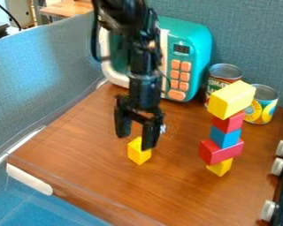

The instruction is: Put the yellow cube on top of the yellow block

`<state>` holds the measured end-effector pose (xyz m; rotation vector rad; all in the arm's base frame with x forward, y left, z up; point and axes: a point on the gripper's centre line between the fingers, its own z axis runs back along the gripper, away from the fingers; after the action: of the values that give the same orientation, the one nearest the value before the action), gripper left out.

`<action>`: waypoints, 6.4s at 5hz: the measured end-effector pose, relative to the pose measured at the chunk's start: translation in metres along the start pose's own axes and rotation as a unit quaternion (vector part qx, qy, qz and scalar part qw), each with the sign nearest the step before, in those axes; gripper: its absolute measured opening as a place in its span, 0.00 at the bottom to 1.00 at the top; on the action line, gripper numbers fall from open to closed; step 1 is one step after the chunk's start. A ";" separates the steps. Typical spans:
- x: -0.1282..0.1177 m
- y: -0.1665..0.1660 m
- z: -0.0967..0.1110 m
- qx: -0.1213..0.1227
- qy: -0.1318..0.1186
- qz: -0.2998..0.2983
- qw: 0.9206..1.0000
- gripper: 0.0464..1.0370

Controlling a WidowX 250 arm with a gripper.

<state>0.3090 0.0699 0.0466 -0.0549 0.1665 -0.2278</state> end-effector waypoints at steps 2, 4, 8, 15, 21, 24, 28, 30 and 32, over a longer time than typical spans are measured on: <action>0.008 0.000 -0.025 0.038 0.027 0.011 0.999 0.96; 0.016 -0.001 -0.025 0.025 0.020 0.031 0.999 0.62; -0.006 -0.010 0.104 -0.031 -0.083 0.028 0.996 0.54; 0.023 -0.105 0.161 0.034 -0.053 -0.186 0.980 0.54; 0.078 -0.111 0.126 0.051 -0.002 -0.196 0.979 0.54; 0.067 -0.116 0.126 0.063 -0.011 -0.201 0.978 0.54; 0.055 -0.115 0.134 0.046 -0.021 -0.188 0.981 0.54; 0.058 -0.113 0.135 0.056 -0.032 -0.179 0.982 0.62; 0.059 -0.114 0.135 0.051 -0.035 -0.180 0.982 0.97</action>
<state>0.3636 -0.0502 0.1783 0.0094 0.0723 -0.5938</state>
